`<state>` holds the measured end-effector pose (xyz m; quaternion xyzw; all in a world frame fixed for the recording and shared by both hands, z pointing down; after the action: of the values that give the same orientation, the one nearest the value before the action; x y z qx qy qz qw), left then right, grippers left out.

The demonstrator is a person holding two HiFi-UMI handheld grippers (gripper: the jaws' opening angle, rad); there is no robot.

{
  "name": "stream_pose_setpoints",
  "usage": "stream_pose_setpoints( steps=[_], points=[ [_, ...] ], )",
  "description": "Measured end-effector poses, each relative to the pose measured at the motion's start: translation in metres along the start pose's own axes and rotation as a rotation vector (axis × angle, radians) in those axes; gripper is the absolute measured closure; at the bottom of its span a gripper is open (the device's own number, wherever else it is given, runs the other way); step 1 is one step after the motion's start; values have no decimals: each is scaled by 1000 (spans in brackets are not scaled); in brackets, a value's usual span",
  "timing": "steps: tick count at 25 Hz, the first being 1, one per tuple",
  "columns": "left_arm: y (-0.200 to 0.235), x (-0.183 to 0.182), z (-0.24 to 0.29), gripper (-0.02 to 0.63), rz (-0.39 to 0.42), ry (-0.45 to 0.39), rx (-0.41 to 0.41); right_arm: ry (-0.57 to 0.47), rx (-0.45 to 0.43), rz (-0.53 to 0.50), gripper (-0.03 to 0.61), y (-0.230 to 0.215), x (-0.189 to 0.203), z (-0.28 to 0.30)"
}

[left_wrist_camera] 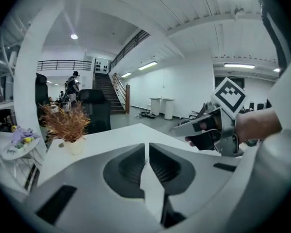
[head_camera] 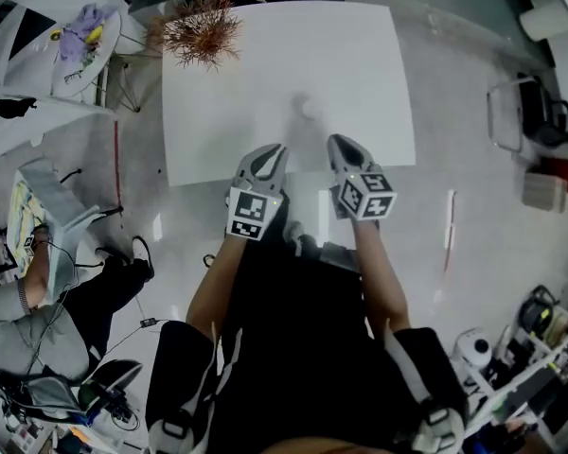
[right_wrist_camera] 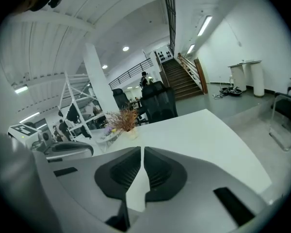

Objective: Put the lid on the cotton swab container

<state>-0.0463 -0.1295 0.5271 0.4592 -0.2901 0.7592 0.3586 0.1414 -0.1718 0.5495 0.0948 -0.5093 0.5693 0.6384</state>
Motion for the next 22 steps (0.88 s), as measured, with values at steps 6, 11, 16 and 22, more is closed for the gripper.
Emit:
stream_pose_setpoints(
  steps=[6, 11, 16, 22],
  points=[
    [-25, -24, -95, 608, -75, -57, -211, -79, 2, -42, 556, 33, 13, -80],
    [-47, -56, -157, 609, -56, -128, -285, -131, 18, -89, 555, 56, 18, -135],
    [-55, -83, -207, 609, -124, -247, -347, -188, 11, -84, 555, 86, 19, -173],
    [-52, -84, -242, 607, -127, -273, -374, -233, 33, -119, 555, 115, 20, -202]
  ],
)
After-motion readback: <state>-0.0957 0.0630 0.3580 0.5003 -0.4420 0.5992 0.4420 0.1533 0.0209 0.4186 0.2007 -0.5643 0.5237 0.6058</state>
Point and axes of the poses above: the fingertips, and each gripper's own axes: z forward along the fingers, y to its left, x out of its underside, the point moved 7 cm from there along -z, backward along the fingers, and after that the axes turned 8 degrees about z, right-handed, at the moved point
